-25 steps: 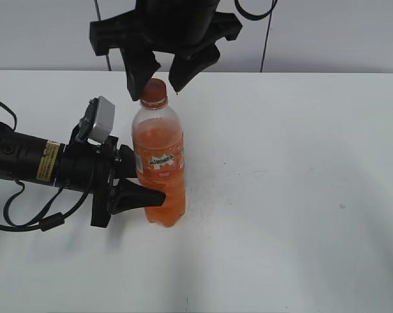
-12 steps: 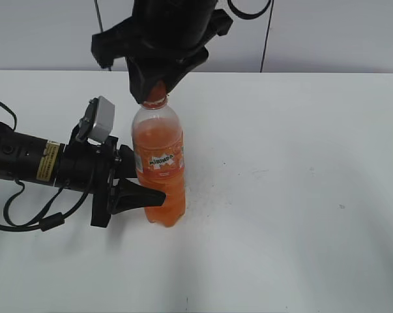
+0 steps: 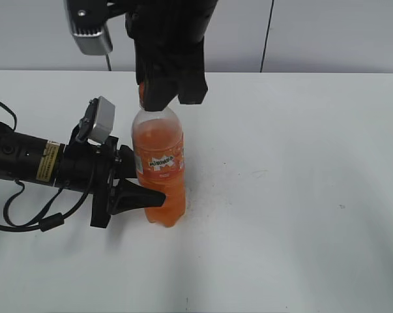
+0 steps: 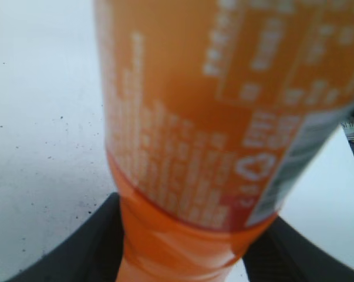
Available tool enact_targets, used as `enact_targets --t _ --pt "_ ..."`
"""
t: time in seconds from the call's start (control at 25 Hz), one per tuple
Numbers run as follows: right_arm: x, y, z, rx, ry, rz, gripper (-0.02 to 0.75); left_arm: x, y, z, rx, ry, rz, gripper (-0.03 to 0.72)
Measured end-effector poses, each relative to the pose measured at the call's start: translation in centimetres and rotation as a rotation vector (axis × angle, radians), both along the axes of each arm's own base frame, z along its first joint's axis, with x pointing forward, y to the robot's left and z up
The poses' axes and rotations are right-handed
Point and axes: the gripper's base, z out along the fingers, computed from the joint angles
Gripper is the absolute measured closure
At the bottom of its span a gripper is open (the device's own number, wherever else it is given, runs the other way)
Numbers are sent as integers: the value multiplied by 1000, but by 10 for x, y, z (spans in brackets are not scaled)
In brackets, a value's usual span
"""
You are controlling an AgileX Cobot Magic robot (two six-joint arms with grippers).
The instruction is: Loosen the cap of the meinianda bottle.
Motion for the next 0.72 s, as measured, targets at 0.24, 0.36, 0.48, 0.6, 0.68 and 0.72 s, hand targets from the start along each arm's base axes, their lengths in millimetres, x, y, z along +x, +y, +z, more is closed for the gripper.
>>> enact_targets --t 0.24,0.36,0.48,0.6,0.68,0.72 --pt "0 0 0 -7 -12 40 462 0 0 0 0 -1 -1 322" --pt "0 0 2 -6 -14 43 462 0 0 0 0 -1 -1 322" --pt "0 0 4 -8 -16 46 462 0 0 0 0 -1 -2 322" --pt "0 0 4 -10 -16 48 462 0 0 0 0 -1 -2 322" --pt "0 0 4 -10 -16 49 462 0 0 0 0 -1 -2 322" --pt "0 0 4 -11 -15 50 462 0 0 0 0 -1 -2 322"
